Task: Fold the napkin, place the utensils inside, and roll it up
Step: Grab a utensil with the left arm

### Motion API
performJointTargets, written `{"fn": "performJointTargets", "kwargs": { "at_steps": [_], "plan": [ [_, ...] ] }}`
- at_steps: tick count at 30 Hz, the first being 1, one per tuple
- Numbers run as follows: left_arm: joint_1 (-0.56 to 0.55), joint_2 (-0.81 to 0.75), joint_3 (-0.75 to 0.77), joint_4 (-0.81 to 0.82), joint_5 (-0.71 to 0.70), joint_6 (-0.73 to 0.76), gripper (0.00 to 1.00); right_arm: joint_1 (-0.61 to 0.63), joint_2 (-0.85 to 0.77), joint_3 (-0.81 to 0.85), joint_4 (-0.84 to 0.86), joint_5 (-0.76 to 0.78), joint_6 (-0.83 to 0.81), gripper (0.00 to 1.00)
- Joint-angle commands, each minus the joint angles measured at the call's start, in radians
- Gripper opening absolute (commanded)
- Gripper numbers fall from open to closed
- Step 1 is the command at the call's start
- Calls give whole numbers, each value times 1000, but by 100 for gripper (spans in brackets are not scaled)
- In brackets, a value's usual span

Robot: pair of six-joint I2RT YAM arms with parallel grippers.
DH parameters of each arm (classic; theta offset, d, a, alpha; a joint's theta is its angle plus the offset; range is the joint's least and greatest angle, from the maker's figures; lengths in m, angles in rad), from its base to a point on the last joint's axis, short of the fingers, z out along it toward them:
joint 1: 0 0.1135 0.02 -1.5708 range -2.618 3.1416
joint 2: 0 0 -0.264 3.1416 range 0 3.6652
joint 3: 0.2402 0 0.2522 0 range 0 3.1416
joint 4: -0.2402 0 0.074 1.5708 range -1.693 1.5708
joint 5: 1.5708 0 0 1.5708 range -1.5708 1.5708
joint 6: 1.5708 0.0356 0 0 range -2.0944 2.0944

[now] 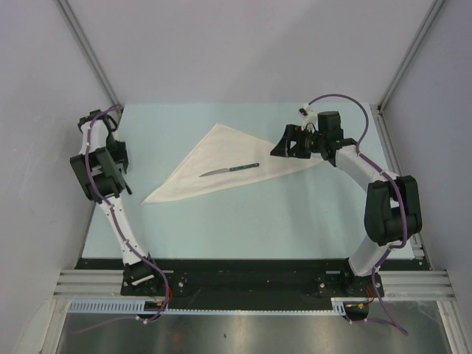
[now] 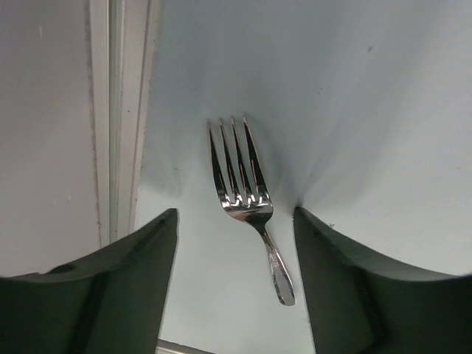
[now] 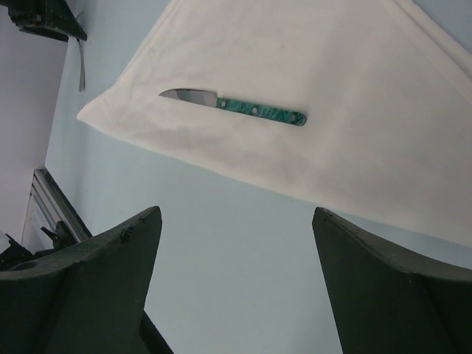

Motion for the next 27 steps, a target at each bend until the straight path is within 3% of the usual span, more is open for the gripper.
{"fn": "performJointTargets", "kwargs": {
  "at_steps": [1,6,18,27],
  "plan": [
    [-3,11,43,-22,12,27,61,-8,5,41,34,-21,5,89],
    [-5,13,45,-22,18,37,33,-8,8,41,34,-23,5,89],
    [-18,-18,39,-3,19,67,2,-8,4,43,23,-18,-1,89],
    [-20,-108,59,41,119,57,0,-8,5,40,31,-21,4,89]
  ]
}}
